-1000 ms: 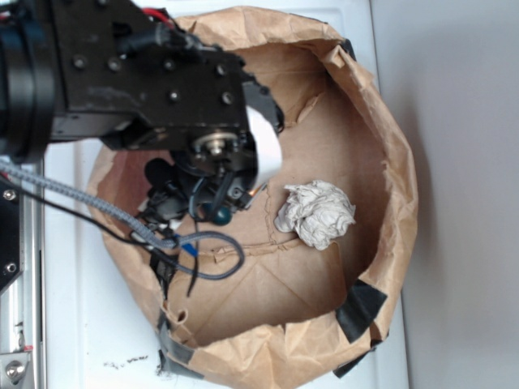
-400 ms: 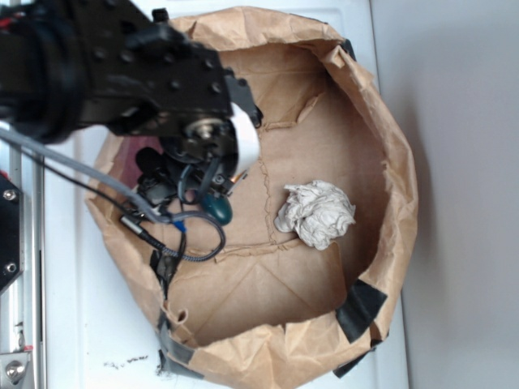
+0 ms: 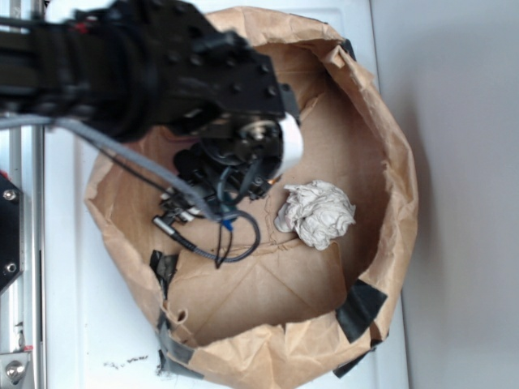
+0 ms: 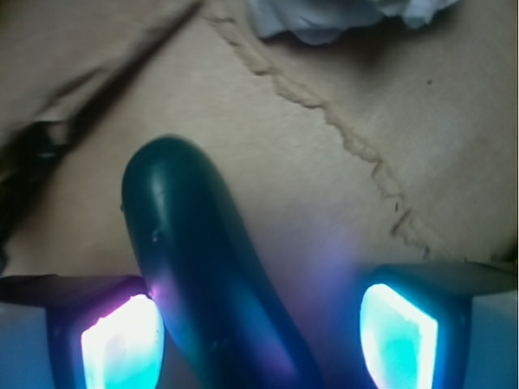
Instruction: Grab the plastic pickle.
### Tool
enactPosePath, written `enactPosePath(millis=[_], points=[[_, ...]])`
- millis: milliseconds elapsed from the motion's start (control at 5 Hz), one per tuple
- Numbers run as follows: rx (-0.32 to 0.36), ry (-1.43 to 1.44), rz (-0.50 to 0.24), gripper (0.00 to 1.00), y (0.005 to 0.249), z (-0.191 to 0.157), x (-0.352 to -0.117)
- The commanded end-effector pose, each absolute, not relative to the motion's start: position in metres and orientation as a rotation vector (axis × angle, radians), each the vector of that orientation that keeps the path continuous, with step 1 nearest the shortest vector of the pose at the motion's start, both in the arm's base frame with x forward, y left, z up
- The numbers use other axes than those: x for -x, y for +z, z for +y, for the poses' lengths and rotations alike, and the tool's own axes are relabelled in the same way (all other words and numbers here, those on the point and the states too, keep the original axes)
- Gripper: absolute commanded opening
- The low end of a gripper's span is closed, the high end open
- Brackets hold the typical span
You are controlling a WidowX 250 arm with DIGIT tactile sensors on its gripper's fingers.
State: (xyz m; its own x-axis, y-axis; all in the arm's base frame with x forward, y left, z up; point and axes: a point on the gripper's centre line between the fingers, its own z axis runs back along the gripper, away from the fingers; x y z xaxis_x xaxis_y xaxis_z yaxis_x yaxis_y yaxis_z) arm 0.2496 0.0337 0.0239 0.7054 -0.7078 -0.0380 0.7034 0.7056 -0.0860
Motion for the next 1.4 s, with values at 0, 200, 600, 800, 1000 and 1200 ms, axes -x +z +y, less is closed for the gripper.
enactPosePath(millis=[0,200,600,800,1000,1200], points=[[0.017,-0.767,0.042,0.00,0.024,0.018,-0.249],[0.026,-0.744,0.041,0.00,0.028,0.023,-0.252],[0.190,-0.541,-0.077,0.00,0.098,0.044,-0.235],[0.291,-0.487,-0.137,0.00,0.145,0.059,-0.238],[0.342,-0.514,-0.151,0.00,0.178,0.060,-0.236],[0.337,-0.458,-0.148,0.00,0.184,0.061,-0.234]])
